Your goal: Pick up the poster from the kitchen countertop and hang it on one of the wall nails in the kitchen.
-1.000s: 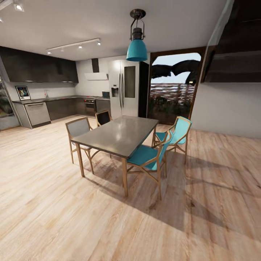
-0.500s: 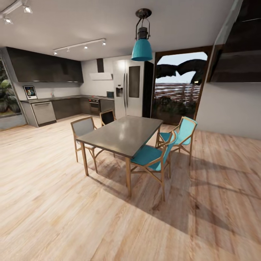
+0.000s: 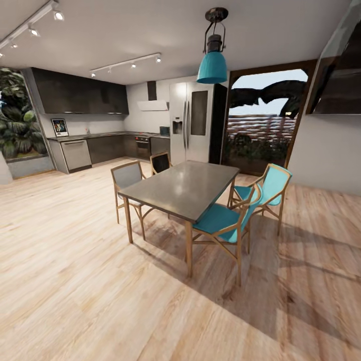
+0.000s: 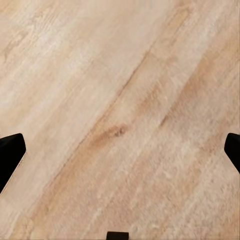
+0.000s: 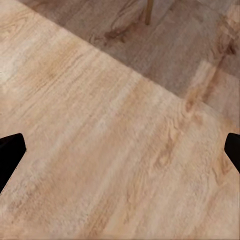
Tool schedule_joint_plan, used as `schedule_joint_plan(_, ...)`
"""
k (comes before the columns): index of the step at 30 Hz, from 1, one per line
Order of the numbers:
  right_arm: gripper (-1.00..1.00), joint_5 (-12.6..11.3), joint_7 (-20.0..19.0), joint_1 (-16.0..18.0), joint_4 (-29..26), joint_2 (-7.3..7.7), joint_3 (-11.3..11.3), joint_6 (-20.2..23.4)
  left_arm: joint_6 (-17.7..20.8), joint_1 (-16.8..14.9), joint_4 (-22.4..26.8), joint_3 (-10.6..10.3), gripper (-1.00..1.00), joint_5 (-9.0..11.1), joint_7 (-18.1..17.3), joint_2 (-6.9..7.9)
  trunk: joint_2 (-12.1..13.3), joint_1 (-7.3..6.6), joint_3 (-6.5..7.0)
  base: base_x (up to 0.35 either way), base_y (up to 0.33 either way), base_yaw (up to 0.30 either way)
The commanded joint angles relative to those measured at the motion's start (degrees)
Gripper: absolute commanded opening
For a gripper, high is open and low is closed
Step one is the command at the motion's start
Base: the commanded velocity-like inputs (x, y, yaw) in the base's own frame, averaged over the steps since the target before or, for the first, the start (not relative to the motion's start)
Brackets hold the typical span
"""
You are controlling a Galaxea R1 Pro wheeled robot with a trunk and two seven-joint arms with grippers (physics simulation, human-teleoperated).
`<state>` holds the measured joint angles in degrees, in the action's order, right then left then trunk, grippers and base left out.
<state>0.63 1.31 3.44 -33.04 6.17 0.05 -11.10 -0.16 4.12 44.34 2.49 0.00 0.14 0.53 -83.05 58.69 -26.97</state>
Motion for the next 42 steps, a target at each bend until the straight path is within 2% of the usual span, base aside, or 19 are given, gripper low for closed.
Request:
schedule_joint_plan(1,1.0,0.07,0.14,0.02,0.2,-0.06,0.02,-0.19,-0.02,0.01,0.06,0.04,1.0,0.0,0.0,0.0,-0.02,0.04,-0.05,0.32,0.136,0.007)
schedule_joint_plan(11,1.0,0.08,0.36,-0.01,0.45,-0.34,0.06,-0.45,0.01,0.01,0.08,0.14,1.0,0.0,-0.09,0.0,-0.02,0.04,-0.05,0.323,0.165,0.106)
schedule_joint_plan(42,1.0,0.07,0.44,-0.01,0.43,-0.46,-0.05,-0.59,0.07,0.01,0.05,0.15,1.0,0.07,-0.14,0.0,-0.02,0.04,-0.05,0.284,0.232,0.285)
